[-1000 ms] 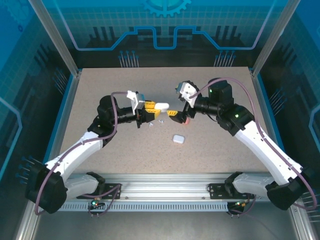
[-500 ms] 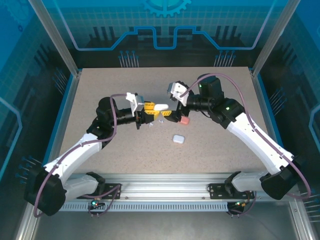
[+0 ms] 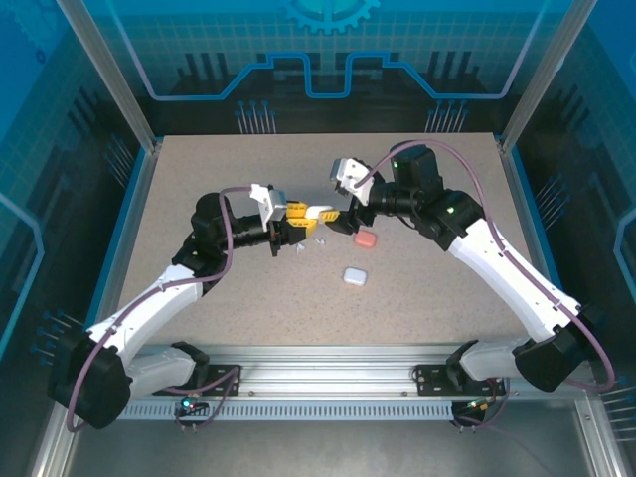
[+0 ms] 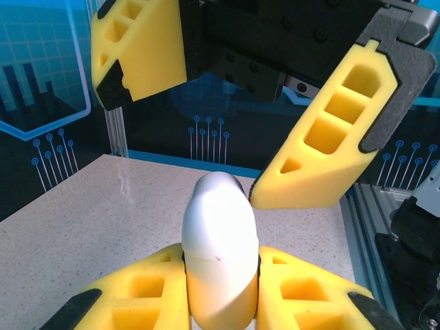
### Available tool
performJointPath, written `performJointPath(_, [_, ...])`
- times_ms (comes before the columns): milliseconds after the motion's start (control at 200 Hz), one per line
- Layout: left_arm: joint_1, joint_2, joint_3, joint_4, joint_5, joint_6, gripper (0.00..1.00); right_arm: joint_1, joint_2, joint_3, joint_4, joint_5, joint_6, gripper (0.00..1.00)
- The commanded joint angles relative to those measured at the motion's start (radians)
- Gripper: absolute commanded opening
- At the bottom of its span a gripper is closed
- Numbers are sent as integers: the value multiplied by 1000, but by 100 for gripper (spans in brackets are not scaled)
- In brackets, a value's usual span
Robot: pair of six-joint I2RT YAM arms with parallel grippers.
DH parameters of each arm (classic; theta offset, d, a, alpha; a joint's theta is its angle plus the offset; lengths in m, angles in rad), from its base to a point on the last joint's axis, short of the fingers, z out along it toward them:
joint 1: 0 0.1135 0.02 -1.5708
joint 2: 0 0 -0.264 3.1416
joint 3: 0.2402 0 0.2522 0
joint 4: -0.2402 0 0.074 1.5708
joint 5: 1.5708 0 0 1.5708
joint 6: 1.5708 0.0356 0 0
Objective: Insert the wireless bluetooth earbuds into the charging case
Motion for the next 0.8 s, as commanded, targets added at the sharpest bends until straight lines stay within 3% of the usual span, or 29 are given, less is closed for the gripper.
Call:
performJointPath(0, [-9,-27,1,4,16,23,8,-9,17,44,-9,46,7,82])
performJointPath(165, [-9,-30,2,4,16,23,8,-20,24,49,-8,61,7,82])
performJointPath(400, [-10,-31,6,-2,7,21,8,-22,-14,0,4,-99,-16,83])
performJointPath(790, [-11,-34,5,-9,4,25,8,-8,57,44,-63,-42,-34,83])
